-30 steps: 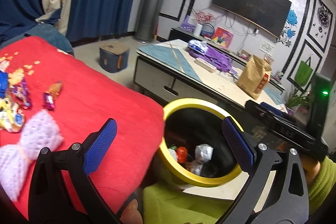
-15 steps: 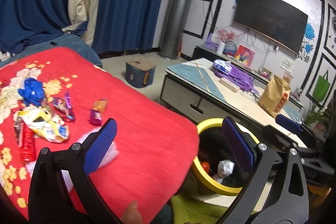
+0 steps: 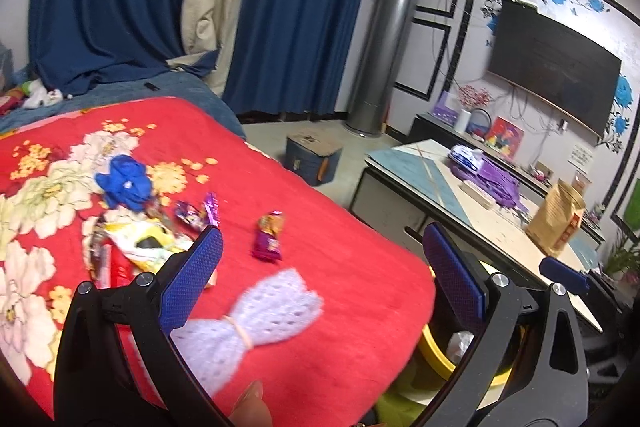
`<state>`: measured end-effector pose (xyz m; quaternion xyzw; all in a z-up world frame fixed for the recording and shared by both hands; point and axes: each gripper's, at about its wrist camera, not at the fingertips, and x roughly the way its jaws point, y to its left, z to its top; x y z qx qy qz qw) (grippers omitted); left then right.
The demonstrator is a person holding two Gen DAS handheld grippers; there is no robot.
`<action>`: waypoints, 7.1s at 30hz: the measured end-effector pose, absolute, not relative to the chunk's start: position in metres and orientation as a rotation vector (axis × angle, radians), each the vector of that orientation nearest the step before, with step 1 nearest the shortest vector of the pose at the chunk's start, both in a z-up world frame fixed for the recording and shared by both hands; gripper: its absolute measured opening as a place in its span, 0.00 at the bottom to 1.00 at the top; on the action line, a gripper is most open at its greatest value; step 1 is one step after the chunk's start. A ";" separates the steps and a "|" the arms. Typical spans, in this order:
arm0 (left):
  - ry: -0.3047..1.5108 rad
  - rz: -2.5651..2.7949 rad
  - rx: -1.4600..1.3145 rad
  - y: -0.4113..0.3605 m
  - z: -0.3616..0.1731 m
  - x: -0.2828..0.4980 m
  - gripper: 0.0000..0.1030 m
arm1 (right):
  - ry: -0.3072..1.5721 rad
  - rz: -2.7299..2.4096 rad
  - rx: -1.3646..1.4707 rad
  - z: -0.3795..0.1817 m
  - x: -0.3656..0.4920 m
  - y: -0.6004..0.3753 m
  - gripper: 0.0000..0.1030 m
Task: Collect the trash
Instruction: 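Move both tools back over the remaining trash on the bed, then grasp the white mesh net with the right tool while the left tool grasps the yellow snack bag, then carry the mesh net in the right tool and snack bag in the left tool to the bin, then open both tools over the yellow-rimmed bin to drop the net and bag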
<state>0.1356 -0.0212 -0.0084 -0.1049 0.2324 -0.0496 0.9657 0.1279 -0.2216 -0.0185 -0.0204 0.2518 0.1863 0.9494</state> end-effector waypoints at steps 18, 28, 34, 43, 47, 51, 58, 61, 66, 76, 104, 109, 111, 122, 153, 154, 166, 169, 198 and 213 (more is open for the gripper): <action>0.437 0.017 -0.270 0.039 -0.001 0.138 0.89 | 0.560 0.507 -0.088 -0.031 0.136 -0.151 0.85; 0.495 0.089 -0.321 0.098 -0.005 0.146 0.89 | 0.642 0.551 -0.070 -0.048 0.166 -0.112 0.85; 0.544 0.108 -0.361 0.130 -0.017 0.151 0.89 | 0.672 0.558 -0.090 -0.060 0.181 -0.095 0.85; 0.630 0.070 -0.368 0.142 -0.042 0.167 0.69 | 0.776 0.554 -0.050 -0.085 0.208 -0.084 0.85; 0.663 0.051 -0.366 0.139 -0.052 0.174 0.63 | 0.811 0.553 -0.024 -0.094 0.216 -0.084 0.85; 0.676 0.050 -0.366 0.135 -0.058 0.179 0.56 | 0.827 0.561 0.011 -0.100 0.222 -0.085 0.85; 0.706 0.055 -0.381 0.135 -0.067 0.189 0.45 | 0.846 0.604 0.048 -0.105 0.223 -0.083 0.70; 0.713 0.059 -0.378 0.133 -0.068 0.189 0.39 | 0.848 0.629 0.064 -0.105 0.221 -0.084 0.59; 0.726 0.051 -0.363 0.128 -0.069 0.191 0.27 | 0.825 0.642 0.042 -0.102 0.214 -0.083 0.51; 0.730 0.039 -0.354 0.123 -0.067 0.187 0.11 | 0.796 0.647 0.023 -0.097 0.202 -0.088 0.38; 0.572 -0.036 -0.293 0.089 -0.004 0.153 0.09 | 0.683 0.662 0.031 -0.053 0.182 -0.117 0.20; 0.552 -0.058 -0.291 0.080 0.004 0.147 0.09 | 0.659 0.638 0.025 -0.043 0.181 -0.135 0.20; 0.546 -0.070 -0.289 0.076 0.007 0.146 0.09 | 0.650 0.623 0.024 -0.038 0.181 -0.145 0.20; 0.533 -0.121 -0.272 0.050 0.011 0.142 0.09 | 0.601 0.563 0.034 -0.021 0.171 -0.189 0.20; 0.552 -0.294 -0.159 -0.041 -0.006 0.140 0.09 | 0.564 0.379 0.089 -0.023 0.157 -0.290 0.20; 0.552 -0.299 -0.153 -0.044 -0.006 0.140 0.09 | 0.565 0.369 0.094 -0.024 0.157 -0.295 0.20; 0.572 -0.366 -0.098 -0.080 -0.013 0.148 0.09 | 0.551 0.271 0.116 -0.030 0.153 -0.334 0.20; 0.584 -0.387 -0.082 -0.092 -0.017 0.152 0.09 | 0.548 0.245 0.117 -0.031 0.152 -0.344 0.20; 0.654 -0.591 0.072 -0.190 -0.063 0.157 0.09 | 0.572 -0.065 0.168 -0.071 0.158 -0.411 0.23; 0.712 -0.638 0.098 -0.214 -0.085 0.160 0.10 | 0.607 -0.090 0.208 -0.085 0.167 -0.418 0.34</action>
